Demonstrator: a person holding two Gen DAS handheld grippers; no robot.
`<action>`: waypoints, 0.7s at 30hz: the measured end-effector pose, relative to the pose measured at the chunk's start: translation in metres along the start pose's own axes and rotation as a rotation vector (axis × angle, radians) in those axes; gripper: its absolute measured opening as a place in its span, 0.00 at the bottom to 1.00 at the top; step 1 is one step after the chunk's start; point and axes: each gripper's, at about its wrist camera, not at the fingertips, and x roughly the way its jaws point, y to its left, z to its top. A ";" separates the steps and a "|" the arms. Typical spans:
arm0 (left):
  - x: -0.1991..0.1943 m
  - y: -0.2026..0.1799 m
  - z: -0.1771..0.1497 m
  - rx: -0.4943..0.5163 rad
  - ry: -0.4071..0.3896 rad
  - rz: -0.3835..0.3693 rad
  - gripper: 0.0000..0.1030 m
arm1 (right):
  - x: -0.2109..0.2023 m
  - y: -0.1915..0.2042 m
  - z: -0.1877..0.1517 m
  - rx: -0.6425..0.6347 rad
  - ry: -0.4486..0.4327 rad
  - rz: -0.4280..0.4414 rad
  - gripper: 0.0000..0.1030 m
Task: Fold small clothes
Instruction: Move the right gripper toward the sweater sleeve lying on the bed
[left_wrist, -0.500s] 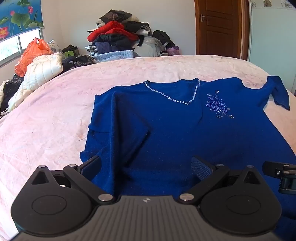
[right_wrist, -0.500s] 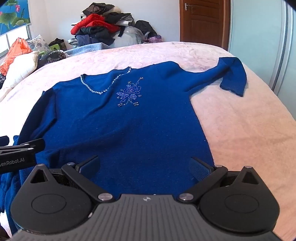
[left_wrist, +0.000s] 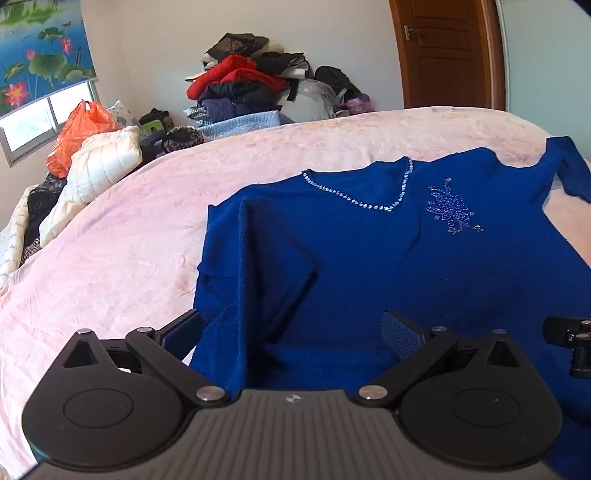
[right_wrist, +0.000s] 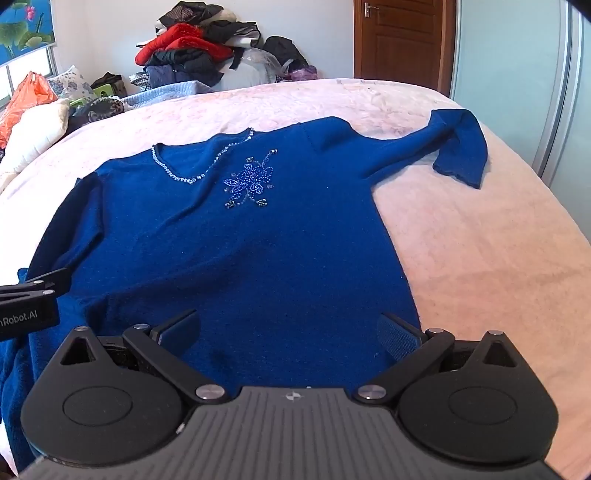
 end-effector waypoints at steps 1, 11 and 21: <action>0.000 0.000 0.000 -0.005 -0.003 -0.007 1.00 | 0.000 -0.001 0.000 0.003 0.000 0.000 1.00; 0.010 0.001 0.003 -0.039 0.027 -0.041 1.00 | -0.004 -0.004 -0.003 -0.038 -0.092 0.103 1.00; 0.028 0.004 0.014 -0.069 0.026 0.006 1.00 | 0.003 -0.018 0.010 0.029 -0.082 0.197 0.99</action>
